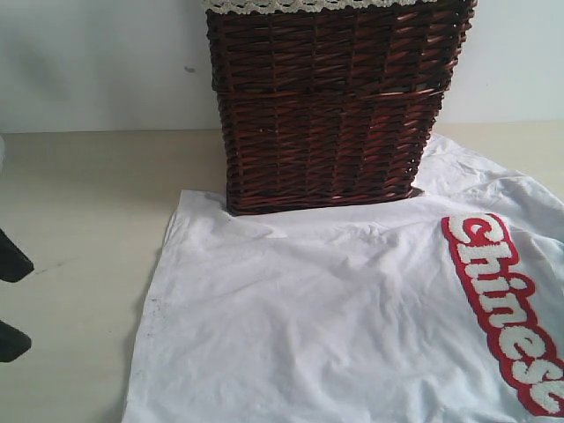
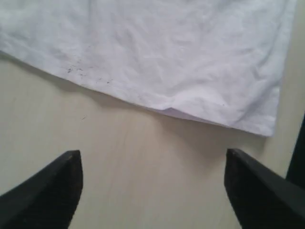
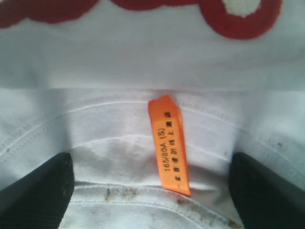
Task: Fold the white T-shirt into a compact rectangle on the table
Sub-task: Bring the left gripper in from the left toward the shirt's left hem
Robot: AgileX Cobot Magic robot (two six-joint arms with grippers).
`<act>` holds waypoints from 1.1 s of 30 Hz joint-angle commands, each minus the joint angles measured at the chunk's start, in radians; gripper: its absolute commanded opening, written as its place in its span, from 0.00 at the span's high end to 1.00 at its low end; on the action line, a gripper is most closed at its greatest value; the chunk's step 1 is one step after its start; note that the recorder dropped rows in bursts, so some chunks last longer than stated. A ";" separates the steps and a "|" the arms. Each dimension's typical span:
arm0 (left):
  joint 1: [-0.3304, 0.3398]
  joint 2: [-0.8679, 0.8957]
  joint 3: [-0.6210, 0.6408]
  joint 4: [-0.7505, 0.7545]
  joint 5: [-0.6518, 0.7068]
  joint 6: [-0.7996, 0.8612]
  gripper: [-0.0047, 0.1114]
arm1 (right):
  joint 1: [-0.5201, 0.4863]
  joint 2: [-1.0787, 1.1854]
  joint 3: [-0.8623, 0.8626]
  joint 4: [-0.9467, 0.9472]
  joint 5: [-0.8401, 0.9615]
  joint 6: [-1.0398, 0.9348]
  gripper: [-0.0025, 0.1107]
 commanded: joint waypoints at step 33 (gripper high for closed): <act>-0.024 0.244 -0.026 -0.202 -0.325 0.529 0.94 | -0.006 0.053 0.032 -0.068 -0.009 0.020 0.24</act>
